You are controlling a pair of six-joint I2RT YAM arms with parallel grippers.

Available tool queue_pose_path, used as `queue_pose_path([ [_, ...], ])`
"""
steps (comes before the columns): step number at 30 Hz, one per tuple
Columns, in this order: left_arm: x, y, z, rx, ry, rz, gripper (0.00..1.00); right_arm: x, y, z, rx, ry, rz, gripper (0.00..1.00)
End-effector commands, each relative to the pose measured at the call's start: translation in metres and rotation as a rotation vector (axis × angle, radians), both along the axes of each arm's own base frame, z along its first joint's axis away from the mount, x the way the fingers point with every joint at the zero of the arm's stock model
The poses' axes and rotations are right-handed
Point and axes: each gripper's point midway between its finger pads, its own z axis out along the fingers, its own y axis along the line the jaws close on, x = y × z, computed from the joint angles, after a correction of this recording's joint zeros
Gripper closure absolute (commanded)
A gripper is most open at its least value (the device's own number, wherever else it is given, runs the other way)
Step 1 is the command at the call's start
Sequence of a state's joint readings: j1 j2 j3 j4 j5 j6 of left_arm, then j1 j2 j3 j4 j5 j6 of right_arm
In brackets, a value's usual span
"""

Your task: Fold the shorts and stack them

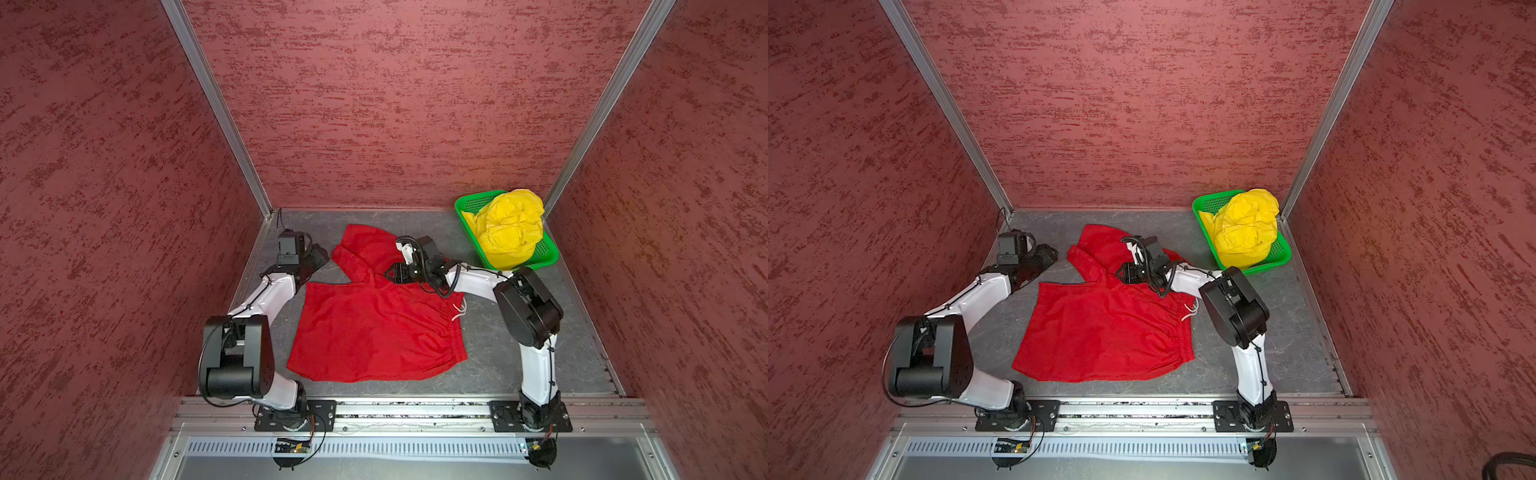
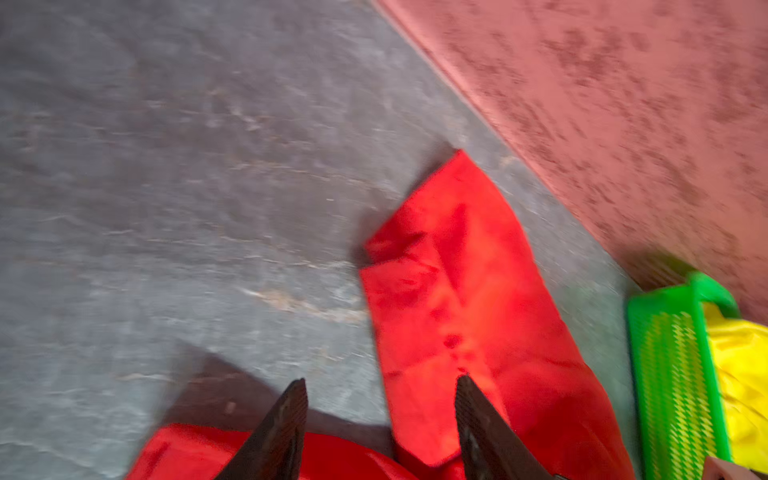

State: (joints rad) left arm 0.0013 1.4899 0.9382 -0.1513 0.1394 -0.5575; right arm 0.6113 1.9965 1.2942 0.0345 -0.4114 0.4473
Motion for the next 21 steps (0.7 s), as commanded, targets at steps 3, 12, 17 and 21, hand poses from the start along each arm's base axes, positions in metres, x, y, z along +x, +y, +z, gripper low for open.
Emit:
queue_pose_path([
  [3,0.010,-0.060,0.006,-0.028,-0.030,-0.196,0.42,0.005,-0.019,0.015,-0.035,-0.047,-0.069,0.43],
  [12,0.030,-0.168,-0.020,0.012,0.055,-0.444,0.42,0.030,-0.103,-0.041,-0.307,0.044,-0.316,0.43],
  [17,0.028,-0.198,-0.052,0.045,0.143,-0.499,0.41,0.037,-0.127,-0.072,-0.377,0.087,-0.356,0.43],
  [21,0.028,-0.180,-0.080,0.062,0.217,-0.440,0.42,0.049,-0.138,-0.088,-0.424,0.098,-0.372,0.43],
])
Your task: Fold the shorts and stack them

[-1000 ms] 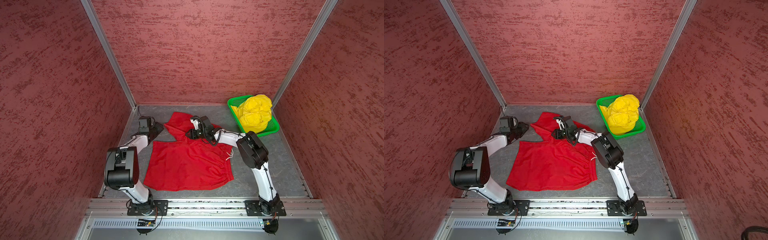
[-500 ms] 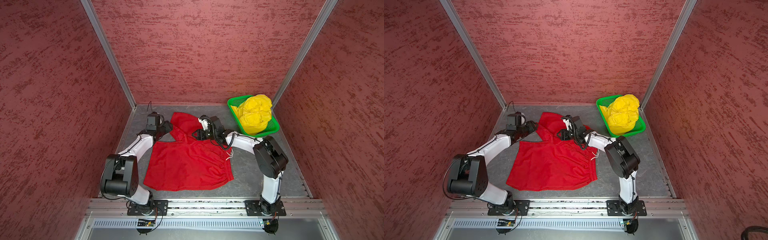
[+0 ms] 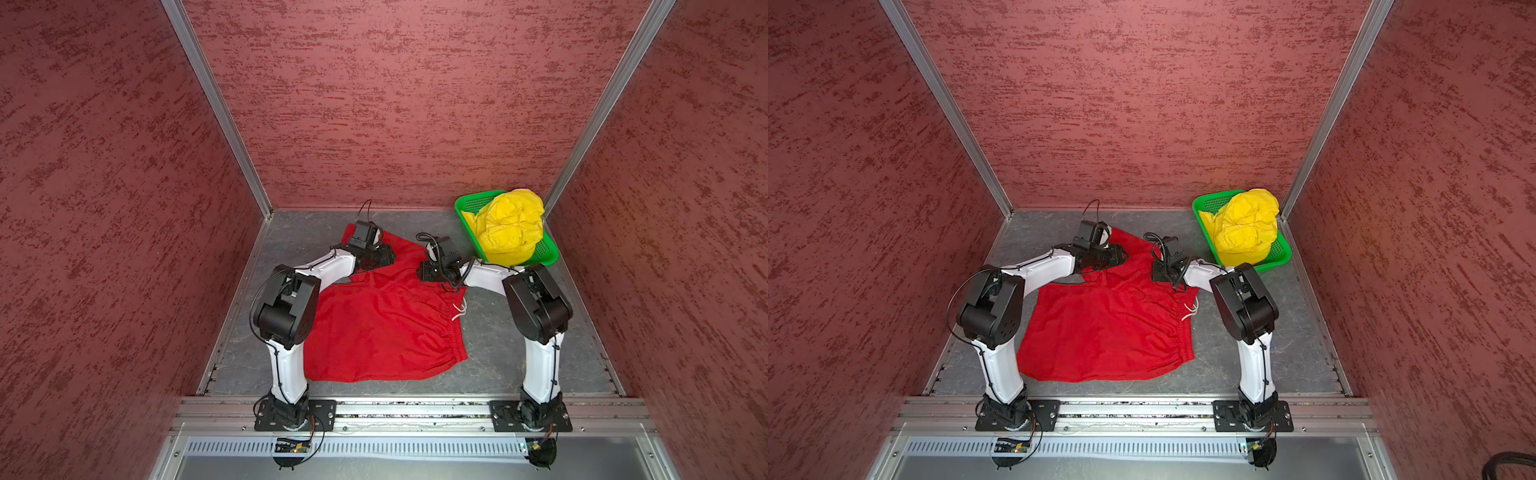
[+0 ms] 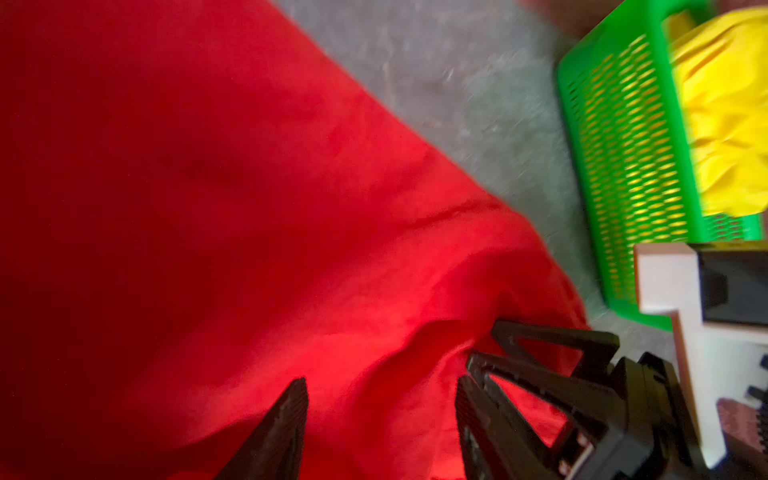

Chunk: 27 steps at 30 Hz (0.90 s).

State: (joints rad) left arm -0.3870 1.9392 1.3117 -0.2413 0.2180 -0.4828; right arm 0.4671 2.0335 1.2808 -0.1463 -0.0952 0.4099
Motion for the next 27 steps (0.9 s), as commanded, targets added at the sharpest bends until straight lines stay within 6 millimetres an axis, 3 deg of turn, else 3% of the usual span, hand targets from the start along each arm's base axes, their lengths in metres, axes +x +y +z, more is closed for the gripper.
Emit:
queue_pose_path([
  [1,-0.002,0.031,-0.022,0.066,0.063,0.073,0.42,0.005,-0.020,-0.028,-0.100,0.051,-0.040,0.43],
  [9,-0.019,0.125,-0.038,0.142,0.105,0.256,0.40,0.046,-0.030,-0.047,-0.139,0.070,-0.070,0.43],
  [12,-0.024,0.160,-0.026,0.154,0.076,0.335,0.39,0.066,-0.028,-0.031,-0.107,0.033,-0.070,0.43],
  [15,-0.028,0.179,-0.003,0.129,0.025,0.374,0.35,0.079,-0.016,0.011,-0.051,-0.046,-0.033,0.42],
  [18,-0.030,0.183,0.027,0.109,-0.050,0.379,0.33,0.075,-0.006,0.063,0.035,-0.132,0.002,0.42],
  [21,-0.031,0.178,0.044,0.085,-0.087,0.360,0.33,0.054,-0.004,0.099,0.114,-0.191,0.014,0.43],
  [24,-0.025,0.161,0.047,0.054,-0.098,0.314,0.35,0.025,0.000,0.107,0.176,-0.196,0.035,0.44],
  [27,-0.013,0.135,0.042,0.056,-0.097,0.252,0.36,-0.003,0.008,0.094,0.196,-0.153,0.062,0.45],
])
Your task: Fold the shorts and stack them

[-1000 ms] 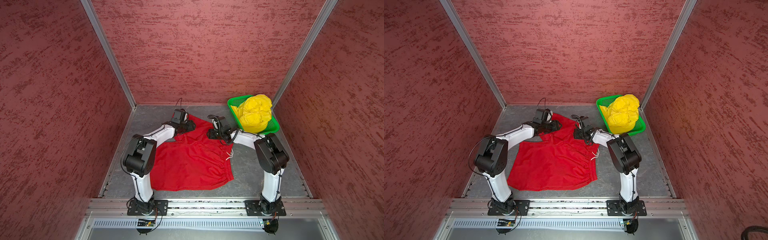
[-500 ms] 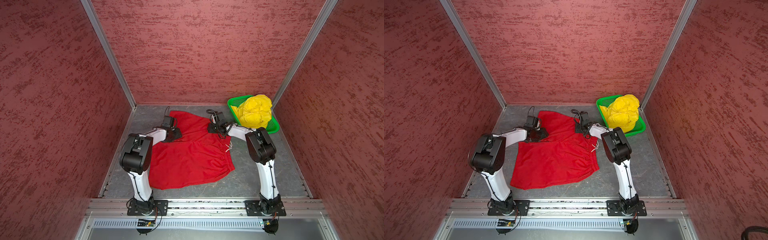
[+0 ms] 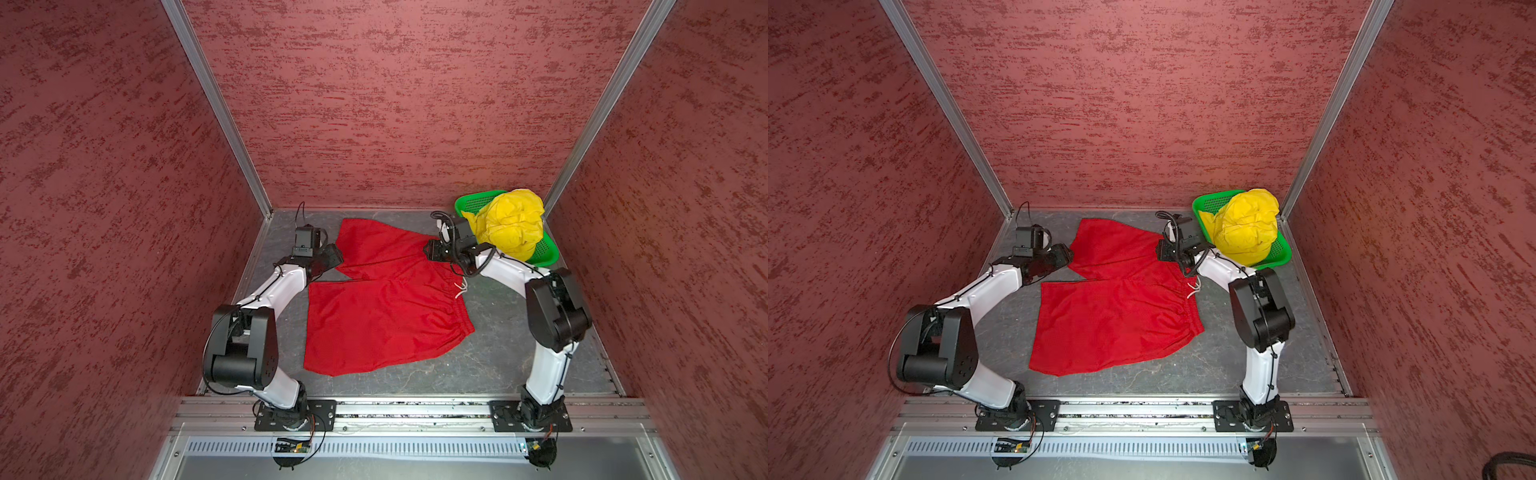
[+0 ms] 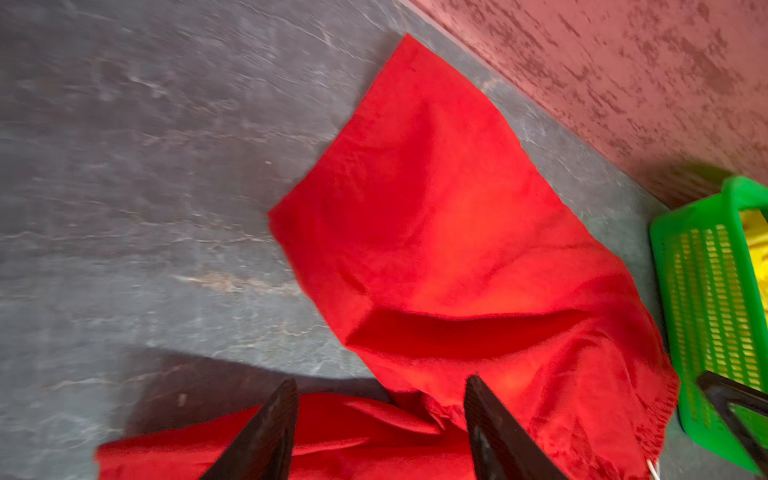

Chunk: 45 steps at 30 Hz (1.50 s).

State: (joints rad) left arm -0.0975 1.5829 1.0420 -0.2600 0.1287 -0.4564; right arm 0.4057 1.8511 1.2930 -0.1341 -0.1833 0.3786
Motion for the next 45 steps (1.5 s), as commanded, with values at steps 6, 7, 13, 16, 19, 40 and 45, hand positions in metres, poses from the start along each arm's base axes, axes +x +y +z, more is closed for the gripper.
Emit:
queue_pose_path([
  [6,0.042,-0.062,-0.034,-0.003,0.056,-0.130,0.36,-0.054,0.024,-0.055,0.041,0.133,0.067,0.45],
  [7,0.047,-0.063,-0.037,-0.003,0.066,-0.124,0.36,-0.057,0.024,-0.060,0.038,0.143,0.066,0.45],
  [13,0.055,-0.041,-0.081,0.003,0.172,-0.063,0.36,-0.078,0.000,-0.097,-0.066,0.220,0.025,0.44],
  [16,0.045,-0.022,-0.099,0.004,0.225,-0.019,0.36,-0.086,-0.017,-0.110,-0.147,0.249,-0.003,0.44],
  [19,0.032,-0.002,-0.105,0.018,0.239,0.030,0.35,-0.087,-0.037,-0.118,-0.205,0.271,-0.041,0.43],
  [40,0.041,-0.015,-0.049,-0.045,0.103,-0.037,0.33,-0.070,0.046,0.008,0.004,0.049,0.082,0.43],
  [45,0.047,-0.024,-0.085,-0.056,0.183,-0.048,0.35,-0.068,0.076,-0.021,0.032,0.094,0.116,0.44],
])
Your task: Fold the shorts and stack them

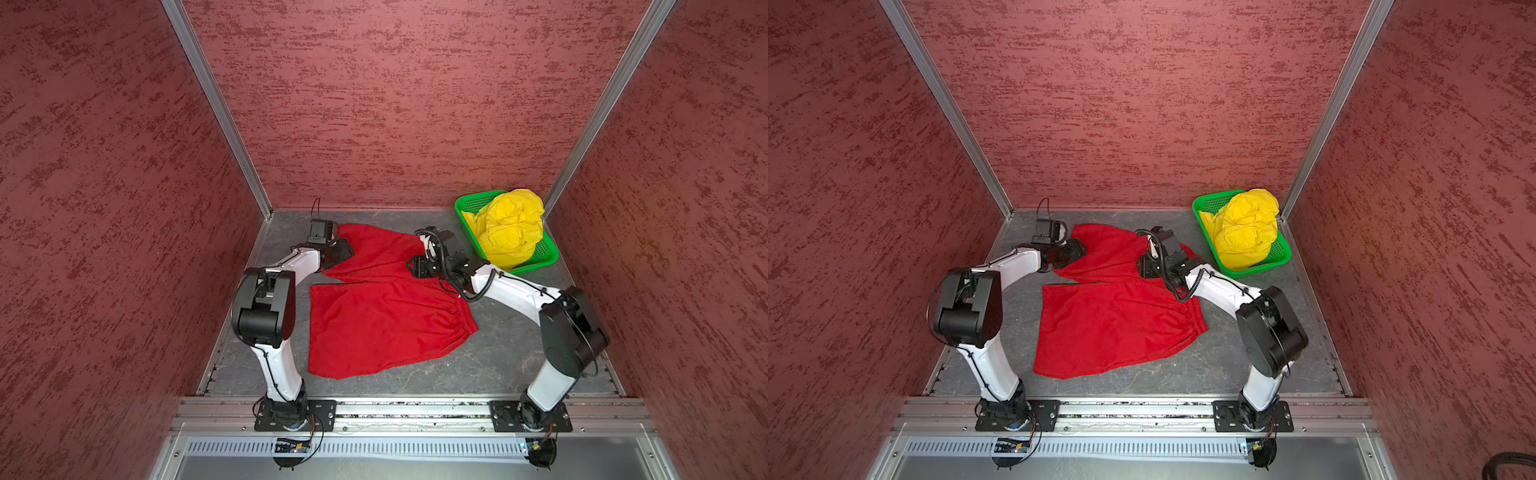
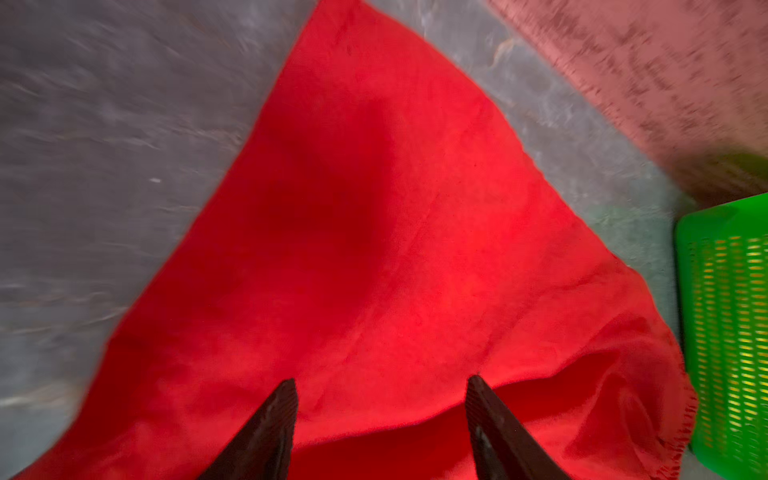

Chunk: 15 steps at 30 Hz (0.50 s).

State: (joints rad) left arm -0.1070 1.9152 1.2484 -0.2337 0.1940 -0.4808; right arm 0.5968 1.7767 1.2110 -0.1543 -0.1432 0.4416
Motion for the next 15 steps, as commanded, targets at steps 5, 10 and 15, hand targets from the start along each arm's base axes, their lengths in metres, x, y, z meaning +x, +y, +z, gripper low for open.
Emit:
queue_pose_path([
  [5,-0.022,0.000,-0.051,0.006,0.131,-0.004,0.35,-0.009,0.004,-0.062,-0.012,0.126,-0.019,0.44],
  [10,-0.050,0.005,-0.062,0.010,0.165,0.008,0.36,-0.032,-0.024,-0.102,-0.113,0.202,-0.038,0.44],
  [15,-0.079,0.007,-0.061,0.003,0.176,0.021,0.35,-0.055,-0.072,-0.130,-0.239,0.269,-0.081,0.43],
])
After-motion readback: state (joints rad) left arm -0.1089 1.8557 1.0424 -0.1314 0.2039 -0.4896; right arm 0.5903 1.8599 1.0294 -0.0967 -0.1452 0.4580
